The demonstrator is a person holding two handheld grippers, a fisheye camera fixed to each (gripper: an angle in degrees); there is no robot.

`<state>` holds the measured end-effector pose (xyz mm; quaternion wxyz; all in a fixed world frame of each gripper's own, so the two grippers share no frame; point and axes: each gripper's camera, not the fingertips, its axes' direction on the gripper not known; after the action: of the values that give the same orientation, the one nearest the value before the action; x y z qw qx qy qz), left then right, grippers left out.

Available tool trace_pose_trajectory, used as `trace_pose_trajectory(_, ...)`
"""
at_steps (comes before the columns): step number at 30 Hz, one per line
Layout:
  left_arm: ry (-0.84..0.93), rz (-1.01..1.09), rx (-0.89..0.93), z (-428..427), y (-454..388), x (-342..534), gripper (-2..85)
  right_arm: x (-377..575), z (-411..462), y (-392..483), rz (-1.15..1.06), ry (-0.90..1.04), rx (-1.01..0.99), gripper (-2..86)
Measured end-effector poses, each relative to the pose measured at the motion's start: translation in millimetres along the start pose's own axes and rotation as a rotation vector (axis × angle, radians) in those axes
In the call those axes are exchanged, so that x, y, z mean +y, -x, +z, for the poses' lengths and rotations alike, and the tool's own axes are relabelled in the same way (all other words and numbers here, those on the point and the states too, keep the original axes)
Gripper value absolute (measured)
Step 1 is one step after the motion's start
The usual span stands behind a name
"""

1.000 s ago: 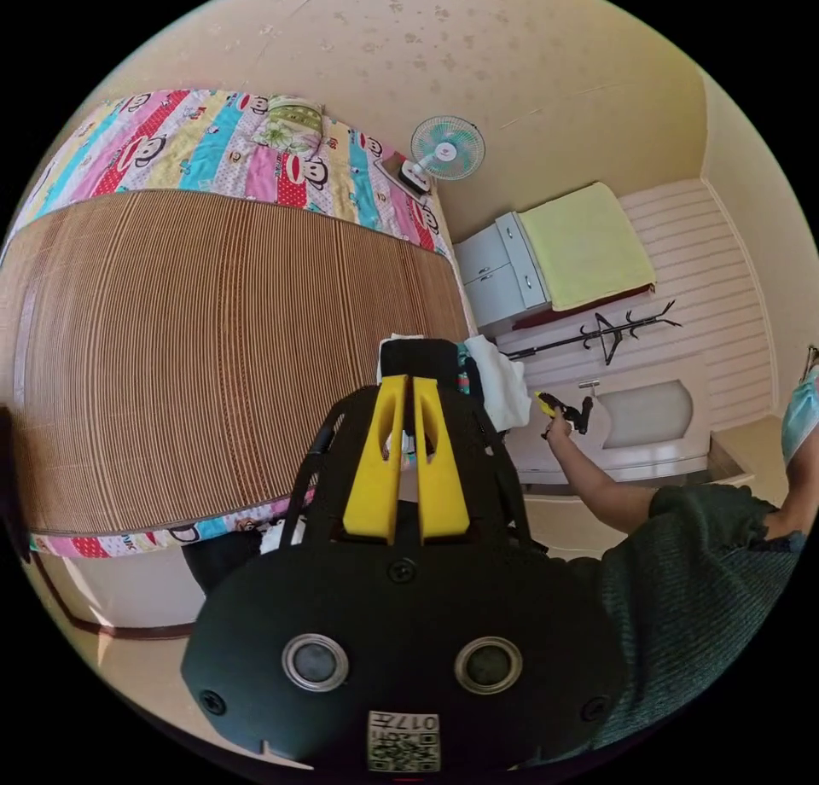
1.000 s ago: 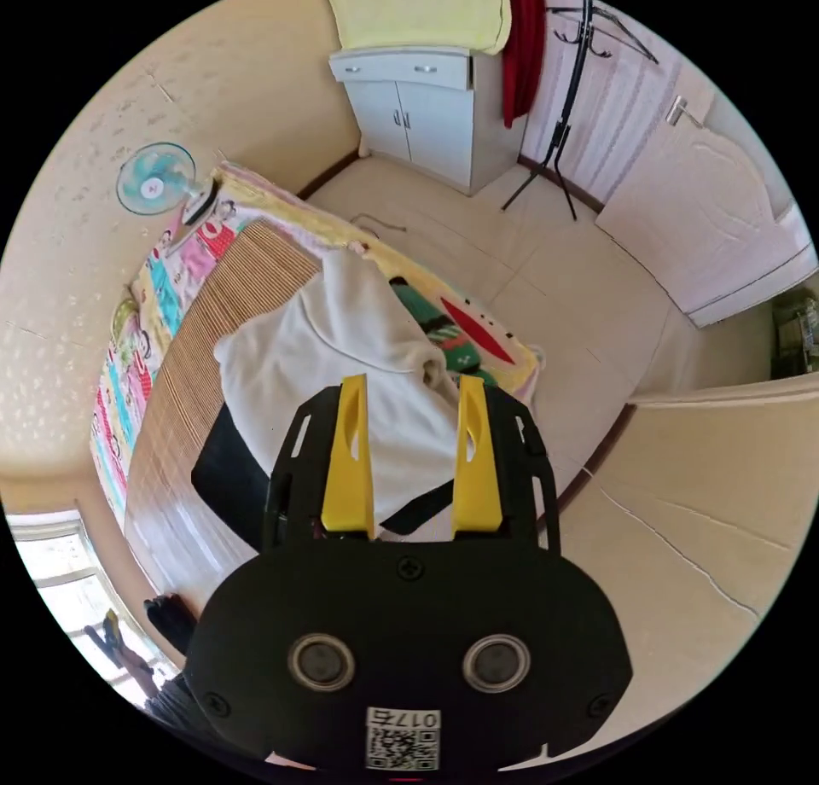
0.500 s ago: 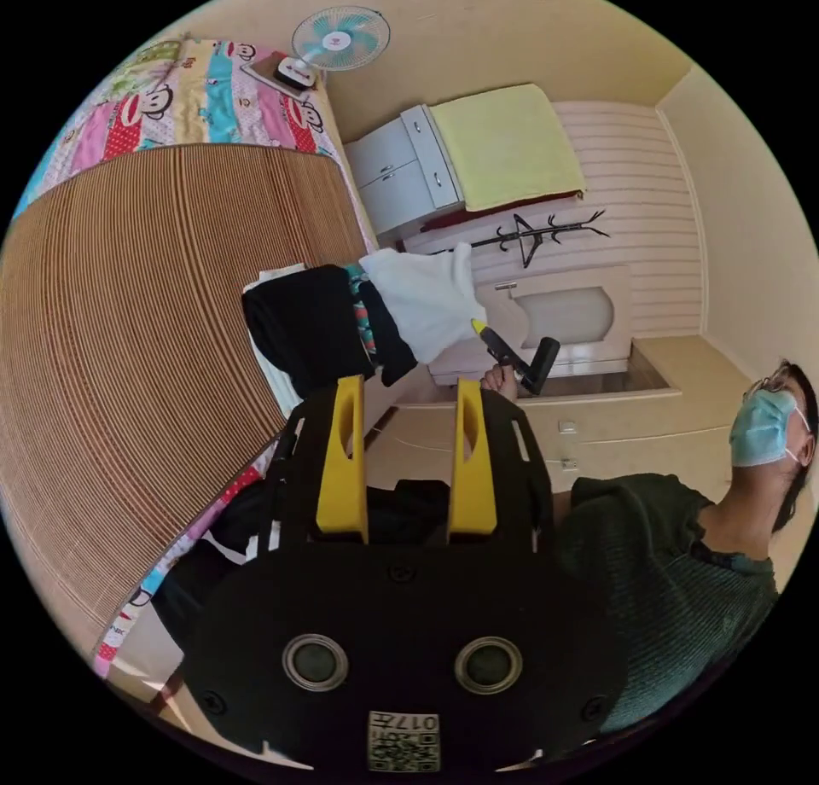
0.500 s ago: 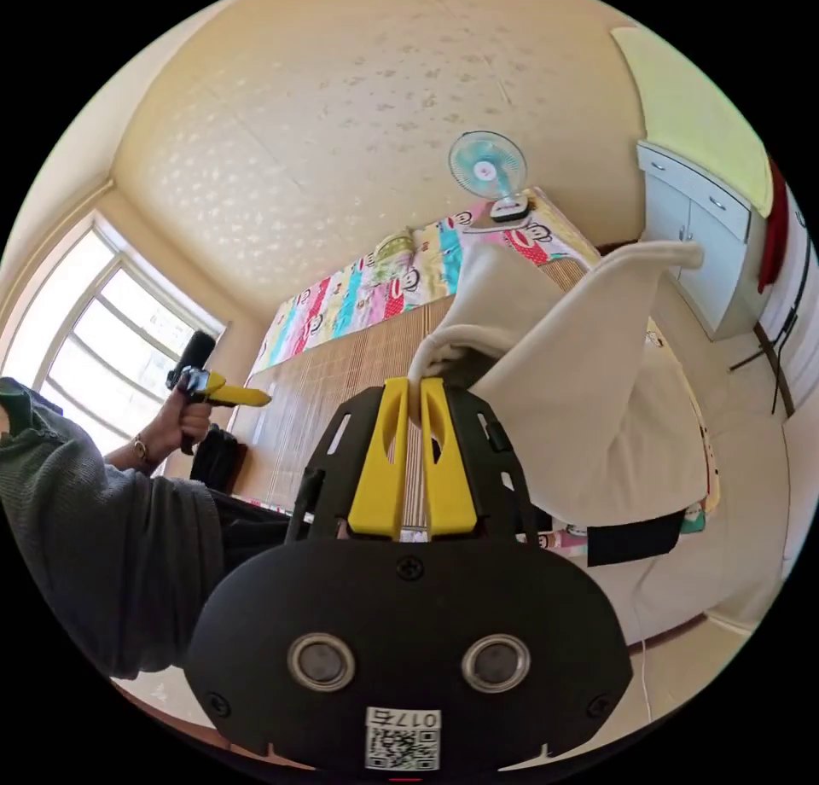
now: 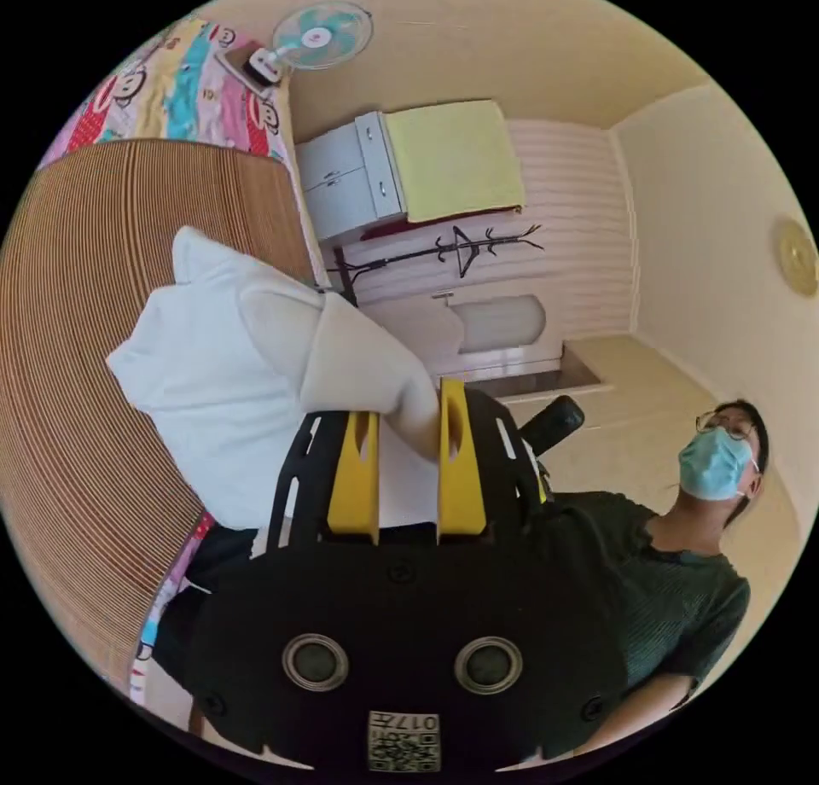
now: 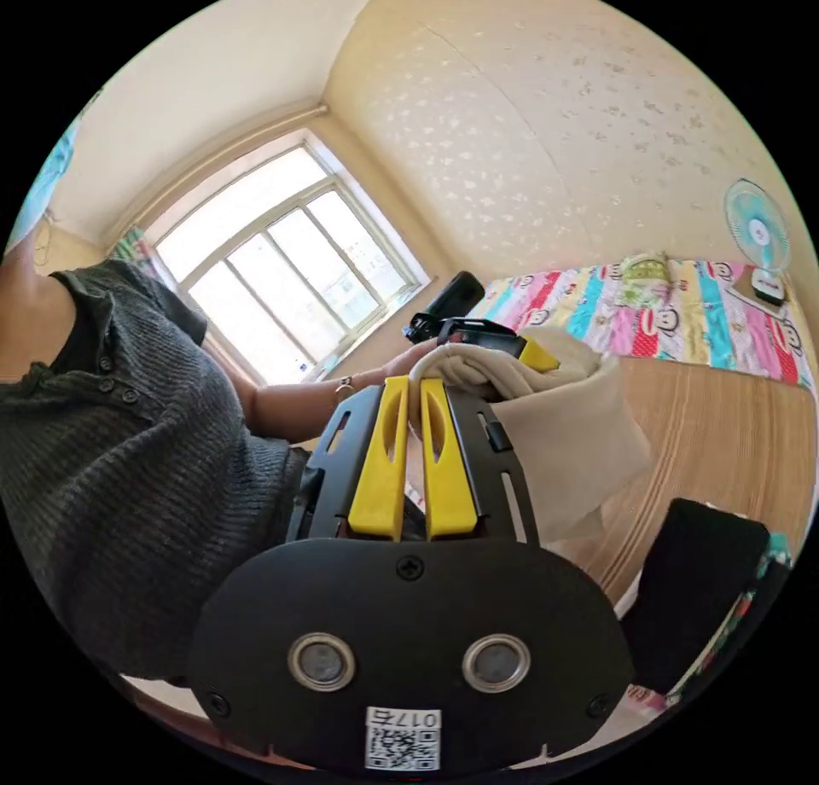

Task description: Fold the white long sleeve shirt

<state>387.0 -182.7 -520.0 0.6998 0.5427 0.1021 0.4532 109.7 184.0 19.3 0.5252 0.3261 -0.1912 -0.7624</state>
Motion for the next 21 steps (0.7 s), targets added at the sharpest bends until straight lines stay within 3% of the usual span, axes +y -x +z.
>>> trace_pose_trajectory(6,0.055,0.625,0.197,-130.2,-117.9,69.0,9.8,-44.1,79.5,91.2,-0.392,0.118,-0.270,3.9)
trace_pose_trajectory(8,0.052,0.792,0.263,-165.2,-147.5,92.9,9.6,-55.6,98.9,123.5,-0.472,0.177,-0.249,5.6)
trace_pose_trajectory(11,-0.019,1.001,0.412,-220.3,-174.4,130.4,8.9,-59.0,87.8,150.7,-0.520,0.065,-0.180,6.8)
trace_pose_trajectory(16,-0.010,1.152,0.661,-270.2,-183.5,160.6,8.4,-61.8,53.5,141.4,-0.392,-0.177,-0.047,7.8)
trace_pose_trajectory(21,0.158,1.116,0.759,-244.9,-189.6,167.8,8.2,-68.9,93.6,114.7,-0.279,-0.129,0.073,19.0)
